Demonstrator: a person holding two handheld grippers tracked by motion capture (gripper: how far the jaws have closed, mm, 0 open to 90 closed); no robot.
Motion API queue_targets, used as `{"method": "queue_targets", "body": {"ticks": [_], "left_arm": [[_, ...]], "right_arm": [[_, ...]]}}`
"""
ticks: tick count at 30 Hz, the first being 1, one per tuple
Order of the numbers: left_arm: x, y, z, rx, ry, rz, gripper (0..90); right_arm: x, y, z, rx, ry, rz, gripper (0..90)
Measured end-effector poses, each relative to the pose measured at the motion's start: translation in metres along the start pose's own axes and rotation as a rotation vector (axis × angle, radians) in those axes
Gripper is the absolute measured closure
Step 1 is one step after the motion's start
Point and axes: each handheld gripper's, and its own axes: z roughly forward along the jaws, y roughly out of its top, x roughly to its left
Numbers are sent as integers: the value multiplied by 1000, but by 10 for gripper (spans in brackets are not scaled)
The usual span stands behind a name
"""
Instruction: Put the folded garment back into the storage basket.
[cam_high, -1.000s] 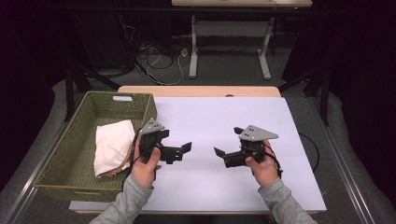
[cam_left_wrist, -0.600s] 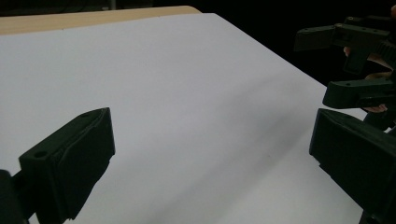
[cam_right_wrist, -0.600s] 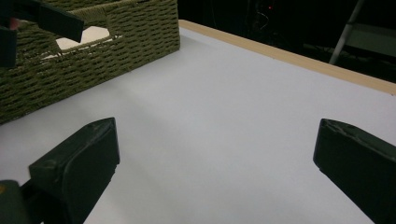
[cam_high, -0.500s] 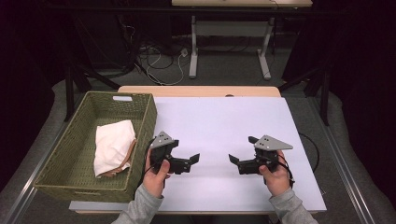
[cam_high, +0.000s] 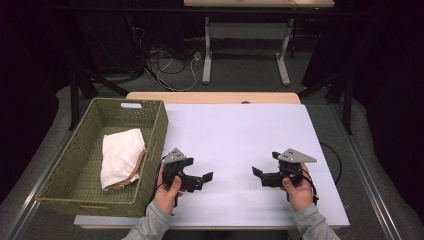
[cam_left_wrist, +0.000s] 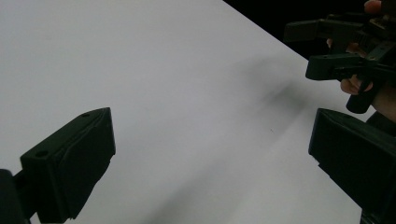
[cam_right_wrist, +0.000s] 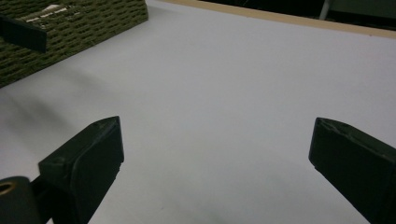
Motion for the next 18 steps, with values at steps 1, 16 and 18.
{"method": "queue_targets", "body": {"ticks": [1,16,18], "left_arm": [[1,-1,1,-7,-2,-5,6],[9,-14,11,15,1,-37,26],[9,-14,12,21,2,-33,27]], "right_arm": [[-1,-1,1,7,-7,1,28],[-11,-15,9,58,-48,51,31],[-12,-16,10,56,-49,54,31]]}}
